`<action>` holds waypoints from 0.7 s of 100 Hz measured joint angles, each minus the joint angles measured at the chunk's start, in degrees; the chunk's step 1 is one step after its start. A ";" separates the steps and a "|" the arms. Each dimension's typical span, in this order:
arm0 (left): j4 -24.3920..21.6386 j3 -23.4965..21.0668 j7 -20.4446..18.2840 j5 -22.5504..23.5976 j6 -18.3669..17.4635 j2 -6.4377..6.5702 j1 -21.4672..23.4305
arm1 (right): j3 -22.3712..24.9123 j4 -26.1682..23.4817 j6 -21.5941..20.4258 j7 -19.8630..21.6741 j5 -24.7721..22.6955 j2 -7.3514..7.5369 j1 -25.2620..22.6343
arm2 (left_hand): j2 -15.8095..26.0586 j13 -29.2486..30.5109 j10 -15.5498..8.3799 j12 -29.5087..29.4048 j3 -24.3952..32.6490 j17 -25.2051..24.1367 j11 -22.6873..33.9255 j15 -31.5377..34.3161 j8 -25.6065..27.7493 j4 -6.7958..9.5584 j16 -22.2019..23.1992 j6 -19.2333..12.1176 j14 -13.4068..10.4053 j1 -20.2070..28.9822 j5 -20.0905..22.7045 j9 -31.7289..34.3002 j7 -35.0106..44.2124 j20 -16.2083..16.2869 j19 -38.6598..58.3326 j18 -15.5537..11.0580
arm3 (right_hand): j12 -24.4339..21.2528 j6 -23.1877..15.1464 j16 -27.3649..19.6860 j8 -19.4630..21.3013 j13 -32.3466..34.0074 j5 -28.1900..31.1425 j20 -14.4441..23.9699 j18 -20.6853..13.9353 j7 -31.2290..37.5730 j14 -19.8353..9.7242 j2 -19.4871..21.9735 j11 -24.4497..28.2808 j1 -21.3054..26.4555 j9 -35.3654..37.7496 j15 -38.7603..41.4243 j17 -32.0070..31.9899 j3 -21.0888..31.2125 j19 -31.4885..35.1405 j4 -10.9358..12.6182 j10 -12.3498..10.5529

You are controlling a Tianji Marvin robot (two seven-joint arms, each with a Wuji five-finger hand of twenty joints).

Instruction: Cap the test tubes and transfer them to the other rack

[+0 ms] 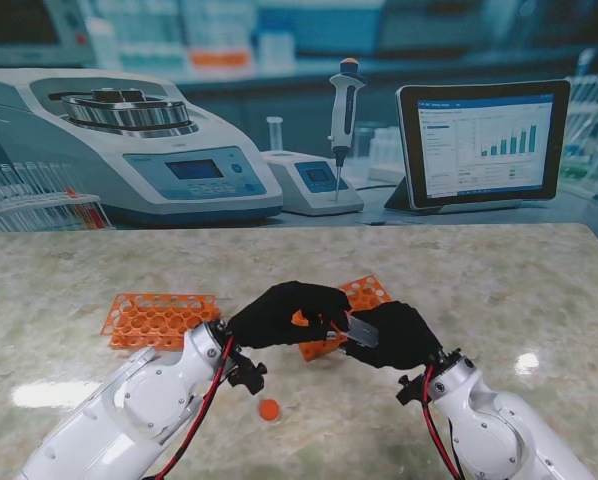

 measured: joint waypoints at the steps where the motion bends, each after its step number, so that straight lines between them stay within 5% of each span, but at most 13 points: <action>1: 0.01 0.02 -0.03 -0.04 0.00 0.00 -0.03 | 0.00 0.01 0.00 0.01 0.01 0.00 0.01 | 0.00 0.00 0.00 0.00 0.00 0.00 0.00 0.00 0.00 0.00 0.00 0.00 0.00 0.00 0.00 0.00 0.00 0.00 0.00 0.00 | 0.00 0.00 0.00 0.00 0.00 0.00 0.00 0.00 0.07 0.00 0.00 0.00 0.00 0.00 0.00 0.00 0.00 0.00 0.00 0.00; 24: -0.01 0.24 -1.36 -0.72 0.04 0.28 -0.80 | -0.13 0.14 -0.14 0.31 0.18 0.06 0.22 | 0.36 0.00 0.29 -1.37 0.50 -0.35 -0.04 -1.37 0.00 -0.15 -1.76 0.50 0.74 0.00 0.47 0.00 -1.07 0.01 -0.62 0.60 | 0.00 -0.09 -0.03 0.49 0.00 0.00 0.00 0.00 0.50 0.01 0.00 0.00 0.01 0.00 0.00 0.00 0.00 0.00 0.00 0.00; 46: -0.01 0.56 -1.18 -0.64 0.04 0.36 -1.07 | -0.29 0.32 -0.22 0.54 0.31 0.09 0.44 | 0.55 0.00 0.30 -4.63 2.54 -0.49 -0.54 -3.01 -2.14 -2.89 -3.38 1.07 1.50 0.00 0.69 0.00 -4.60 0.01 -0.97 1.27 | 0.00 -0.36 -0.22 0.55 0.00 0.00 0.00 0.00 1.17 0.04 0.00 0.00 0.01 0.00 -0.02 0.00 -0.01 0.00 0.00 0.00; 70: 0.29 1.14 -0.27 -0.34 -0.17 0.28 -1.40 | -0.35 0.43 -0.22 0.55 0.35 0.12 0.54 | 0.58 0.00 0.31 -7.34 3.00 -0.59 -0.55 -3.63 -3.63 -2.89 -4.13 1.58 1.82 -0.03 0.66 0.02 -8.58 0.01 -0.98 1.57 | 0.00 -0.44 -0.68 0.57 -0.01 0.00 0.00 0.00 1.24 0.06 0.00 -0.01 0.01 0.00 -0.04 0.00 -0.01 0.00 0.00 0.00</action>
